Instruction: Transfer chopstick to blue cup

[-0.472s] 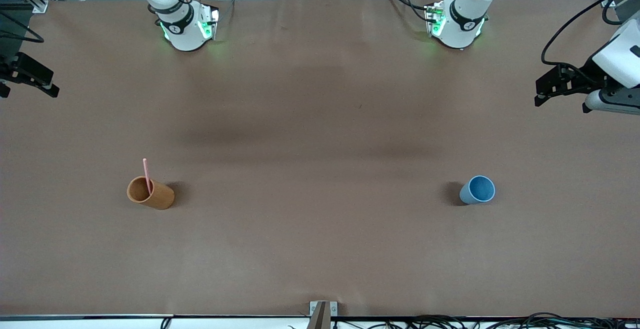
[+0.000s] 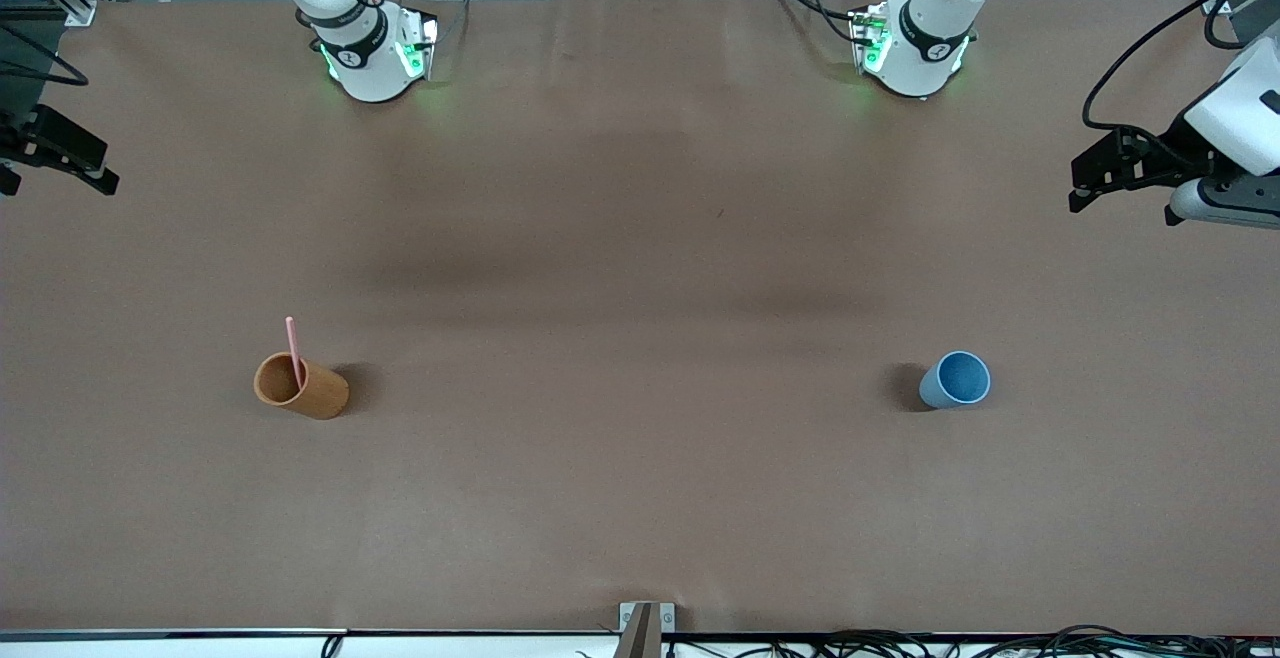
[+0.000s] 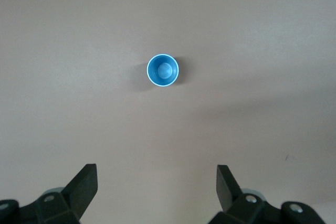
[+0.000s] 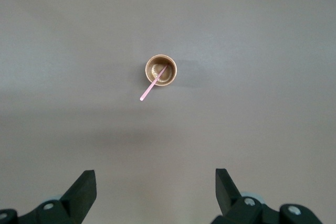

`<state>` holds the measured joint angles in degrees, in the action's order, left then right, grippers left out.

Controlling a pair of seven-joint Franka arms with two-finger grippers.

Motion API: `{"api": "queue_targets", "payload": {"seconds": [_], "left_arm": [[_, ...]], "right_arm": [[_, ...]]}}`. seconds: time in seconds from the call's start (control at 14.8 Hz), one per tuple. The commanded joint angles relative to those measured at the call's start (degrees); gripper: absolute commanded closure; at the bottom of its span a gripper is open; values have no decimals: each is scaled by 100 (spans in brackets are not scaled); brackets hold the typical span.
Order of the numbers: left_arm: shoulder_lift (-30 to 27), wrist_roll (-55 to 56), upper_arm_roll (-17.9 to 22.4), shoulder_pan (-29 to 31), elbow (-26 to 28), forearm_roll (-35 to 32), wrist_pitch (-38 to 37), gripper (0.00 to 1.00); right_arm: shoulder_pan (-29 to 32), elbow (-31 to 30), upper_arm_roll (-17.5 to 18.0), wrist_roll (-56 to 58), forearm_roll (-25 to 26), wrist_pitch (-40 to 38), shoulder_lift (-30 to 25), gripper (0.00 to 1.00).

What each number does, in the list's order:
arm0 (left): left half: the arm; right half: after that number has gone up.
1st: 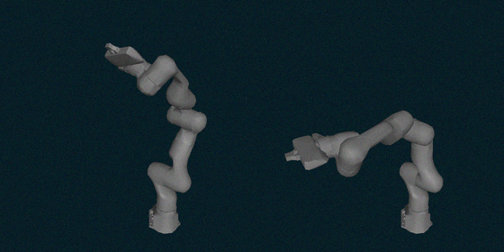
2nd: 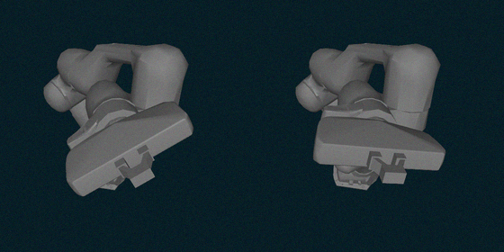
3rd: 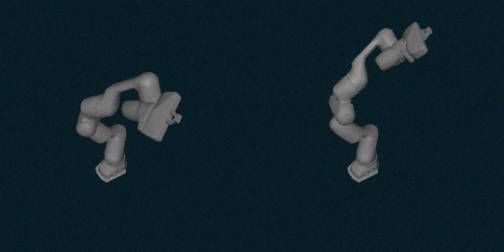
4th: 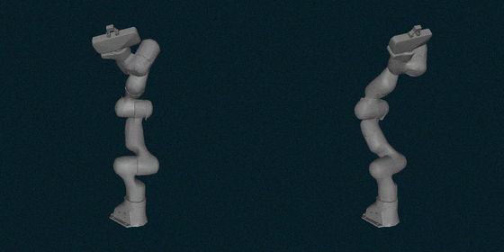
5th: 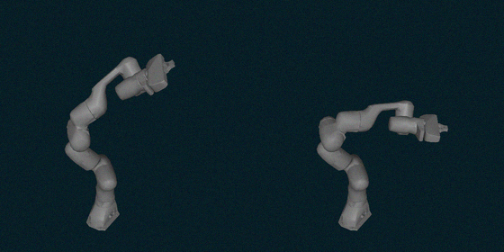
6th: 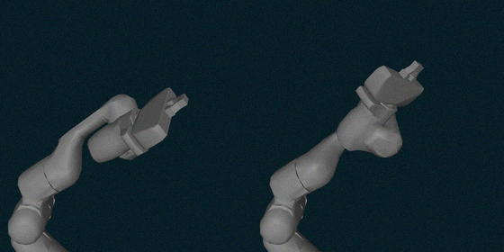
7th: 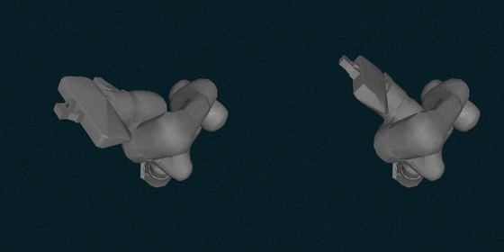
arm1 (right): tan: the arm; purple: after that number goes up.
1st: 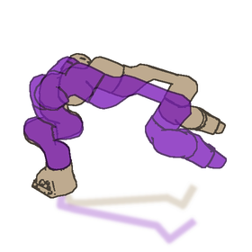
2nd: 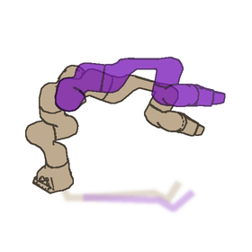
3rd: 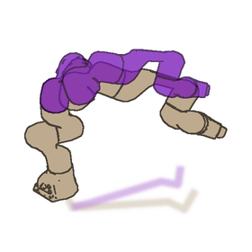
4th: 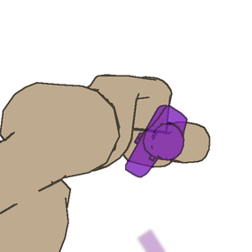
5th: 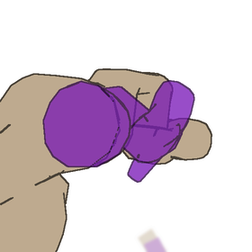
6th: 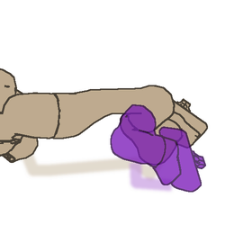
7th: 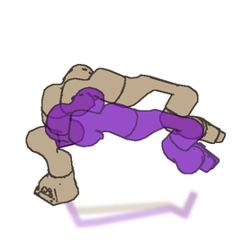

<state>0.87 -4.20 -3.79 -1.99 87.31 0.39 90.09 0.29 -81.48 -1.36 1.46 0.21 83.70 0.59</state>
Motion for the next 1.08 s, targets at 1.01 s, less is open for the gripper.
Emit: {"api": "queue_targets", "payload": {"seconds": [1.01], "left_arm": [[2444, 77, 194, 199, 494, 49, 2368, 0]], "right_arm": [[-64, -3462, 74, -278, -56, 4478, 344, 7]]}}
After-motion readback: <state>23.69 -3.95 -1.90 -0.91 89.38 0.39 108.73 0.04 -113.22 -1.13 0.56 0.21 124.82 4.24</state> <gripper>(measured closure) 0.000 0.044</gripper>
